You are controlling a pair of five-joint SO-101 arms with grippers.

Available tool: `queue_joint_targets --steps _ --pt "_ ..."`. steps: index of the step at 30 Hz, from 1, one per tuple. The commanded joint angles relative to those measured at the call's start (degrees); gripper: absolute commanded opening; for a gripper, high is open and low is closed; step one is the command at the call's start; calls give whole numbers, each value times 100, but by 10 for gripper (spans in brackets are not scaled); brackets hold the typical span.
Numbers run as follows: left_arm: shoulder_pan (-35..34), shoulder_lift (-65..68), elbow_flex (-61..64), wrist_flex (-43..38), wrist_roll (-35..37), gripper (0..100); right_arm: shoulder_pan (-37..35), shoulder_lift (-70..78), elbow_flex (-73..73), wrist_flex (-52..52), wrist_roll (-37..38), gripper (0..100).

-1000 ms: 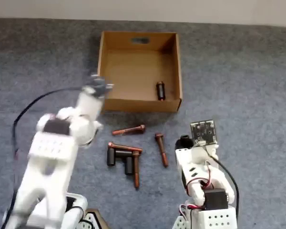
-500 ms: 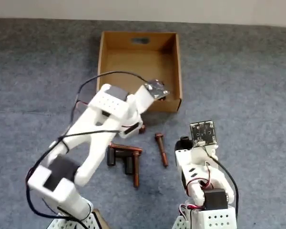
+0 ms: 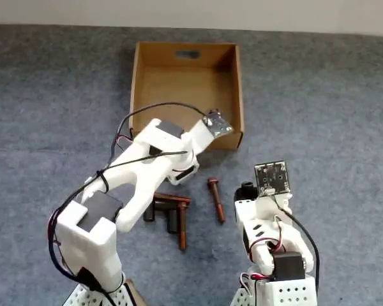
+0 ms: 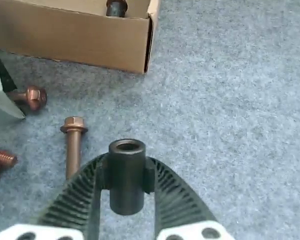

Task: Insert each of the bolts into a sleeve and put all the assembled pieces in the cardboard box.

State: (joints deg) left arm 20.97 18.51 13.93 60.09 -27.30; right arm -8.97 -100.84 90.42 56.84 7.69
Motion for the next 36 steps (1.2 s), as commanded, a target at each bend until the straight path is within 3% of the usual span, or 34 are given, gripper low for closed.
queue_joint_targets --steps 1,4,11,18,27,36 --pt "48 22 -110 -167 -9 114 -57 -75 -57 13 0 6" --pt "48 -163 -92 -158 0 0 -57 -75 -57 13 0 6" --pt "-163 -1666 611 580 -26 9 -48 -75 -57 13 0 6" --pt "-1974 -4022 2264 897 -35 9 -40 -75 -57 13 0 6" --pt "-3169 -4629 4084 -88 -9 9 -40 -75 -57 13 0 6" --pt "-3081 -4831 4303 -404 369 45 -40 -75 -57 13 0 6"
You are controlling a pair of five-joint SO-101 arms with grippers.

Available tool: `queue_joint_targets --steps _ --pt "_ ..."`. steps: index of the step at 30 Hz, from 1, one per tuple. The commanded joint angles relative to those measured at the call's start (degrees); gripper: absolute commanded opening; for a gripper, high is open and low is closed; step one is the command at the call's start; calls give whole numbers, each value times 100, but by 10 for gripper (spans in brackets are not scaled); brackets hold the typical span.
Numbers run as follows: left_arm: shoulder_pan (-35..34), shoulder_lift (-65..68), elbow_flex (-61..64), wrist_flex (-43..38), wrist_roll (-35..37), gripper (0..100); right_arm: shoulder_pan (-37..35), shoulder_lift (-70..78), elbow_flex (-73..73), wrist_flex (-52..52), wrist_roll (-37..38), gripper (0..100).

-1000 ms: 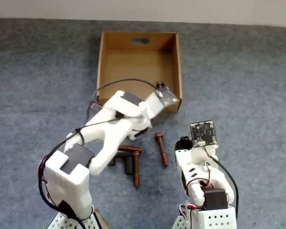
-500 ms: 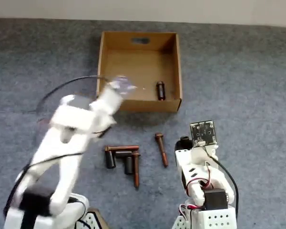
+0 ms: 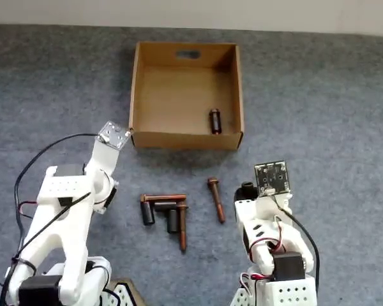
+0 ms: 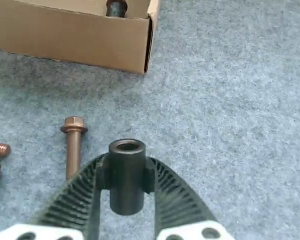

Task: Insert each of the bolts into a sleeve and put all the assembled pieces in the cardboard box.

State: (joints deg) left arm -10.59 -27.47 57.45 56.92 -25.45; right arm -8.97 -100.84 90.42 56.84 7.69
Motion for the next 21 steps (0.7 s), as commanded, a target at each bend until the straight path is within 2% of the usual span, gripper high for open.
queue_joint_targets --steps 1,4,6,12,21 --pt "189 -233 -48 -88 220 75 -40 -75 -57 13 0 6" --pt "532 -224 -4 -97 229 160 -40 -75 -57 13 0 6" --pt "637 -224 -4 -132 229 182 -40 -75 -57 13 0 6" --pt "549 -215 374 -774 220 181 -40 -75 -57 22 0 6" --pt "462 -224 523 -809 193 181 -40 -75 -66 127 0 6"
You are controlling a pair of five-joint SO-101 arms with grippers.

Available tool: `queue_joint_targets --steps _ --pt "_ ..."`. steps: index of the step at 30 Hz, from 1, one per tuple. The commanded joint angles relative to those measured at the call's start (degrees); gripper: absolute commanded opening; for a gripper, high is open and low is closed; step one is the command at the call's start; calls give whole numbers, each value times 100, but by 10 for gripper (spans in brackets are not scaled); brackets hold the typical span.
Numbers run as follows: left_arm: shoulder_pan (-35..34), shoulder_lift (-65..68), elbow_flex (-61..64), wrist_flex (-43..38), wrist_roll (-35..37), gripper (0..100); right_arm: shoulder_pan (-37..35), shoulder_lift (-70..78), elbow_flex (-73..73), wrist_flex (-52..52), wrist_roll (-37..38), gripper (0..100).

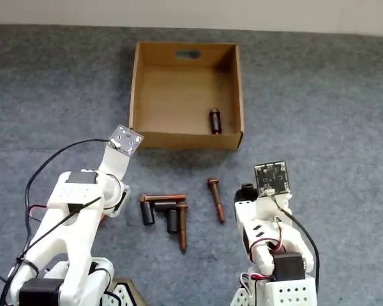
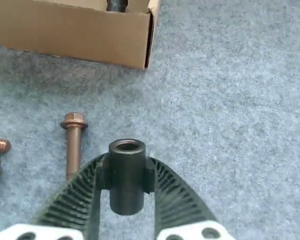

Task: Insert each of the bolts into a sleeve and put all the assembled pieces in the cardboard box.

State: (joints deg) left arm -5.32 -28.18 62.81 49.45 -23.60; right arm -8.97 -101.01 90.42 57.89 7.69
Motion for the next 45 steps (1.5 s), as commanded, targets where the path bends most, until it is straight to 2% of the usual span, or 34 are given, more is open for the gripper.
queue_joint_targets --steps 1,3,6,8,19,24,30,39,45 --pt "-66 -154 -13 -62 9 180 -40 -57 -66 22 0 6" --pt "-57 -145 -4 -70 0 136 -40 -57 -66 22 0 6" --pt "-31 -145 13 -70 0 0 -40 -57 -66 22 0 6" --pt "-13 -145 110 -88 -9 29 -40 -57 -66 31 0 6" --pt "127 -154 321 -281 -229 18 -40 -66 -92 31 -18 6" --pt "127 -145 303 -97 -237 123 -40 -66 -92 31 -18 6" --pt "136 242 -330 580 -237 89 -48 -66 -92 31 -18 6" --pt "136 1640 -1015 607 -237 88 -40 -66 -84 31 -18 6" --pt "514 1947 -1305 615 -237 89 -40 -66 -75 31 -18 6"
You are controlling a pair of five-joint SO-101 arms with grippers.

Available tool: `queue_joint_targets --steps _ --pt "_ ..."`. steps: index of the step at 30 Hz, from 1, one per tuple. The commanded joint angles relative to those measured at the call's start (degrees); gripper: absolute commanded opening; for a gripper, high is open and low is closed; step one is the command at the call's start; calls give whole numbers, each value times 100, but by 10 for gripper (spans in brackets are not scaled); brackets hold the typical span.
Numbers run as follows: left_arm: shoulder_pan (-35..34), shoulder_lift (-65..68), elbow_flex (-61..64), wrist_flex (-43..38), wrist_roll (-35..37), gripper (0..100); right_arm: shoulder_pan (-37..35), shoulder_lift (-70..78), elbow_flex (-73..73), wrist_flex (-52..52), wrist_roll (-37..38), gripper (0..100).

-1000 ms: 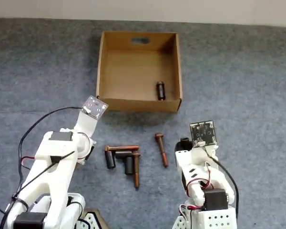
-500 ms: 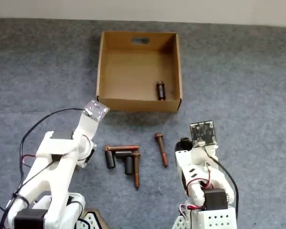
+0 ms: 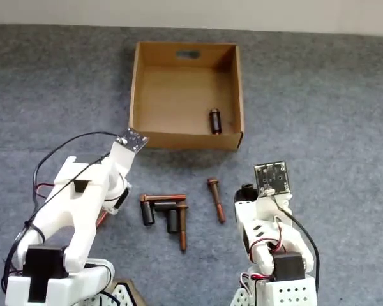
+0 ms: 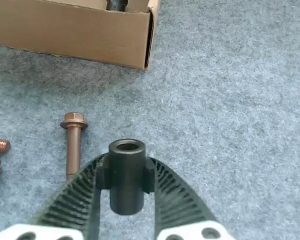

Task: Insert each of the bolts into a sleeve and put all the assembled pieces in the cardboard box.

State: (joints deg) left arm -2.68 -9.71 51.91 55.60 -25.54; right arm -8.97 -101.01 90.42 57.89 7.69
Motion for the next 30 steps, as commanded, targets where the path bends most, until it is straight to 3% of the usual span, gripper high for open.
queue_joint_targets --steps 1,6,11,20,22,26,30 --pt "312 110 -224 0 -44 88 -40 -66 -75 31 -18 6" --pt "409 75 -277 -9 -18 0 -40 -66 -75 31 -26 6" --pt "391 -84 -286 273 -18 8 -66 -66 -92 92 -35 6" --pt "259 -3029 -277 1134 -9 8 -1007 -66 -866 66 -255 6" --pt "286 -3820 -277 1213 88 8 -1209 -66 -963 -215 -246 6" --pt "303 -5323 -286 1143 949 8 -1288 -66 -734 -1376 -246 7" --pt "303 -6580 -259 220 1582 8 -1323 -66 -233 -2668 -281 7"
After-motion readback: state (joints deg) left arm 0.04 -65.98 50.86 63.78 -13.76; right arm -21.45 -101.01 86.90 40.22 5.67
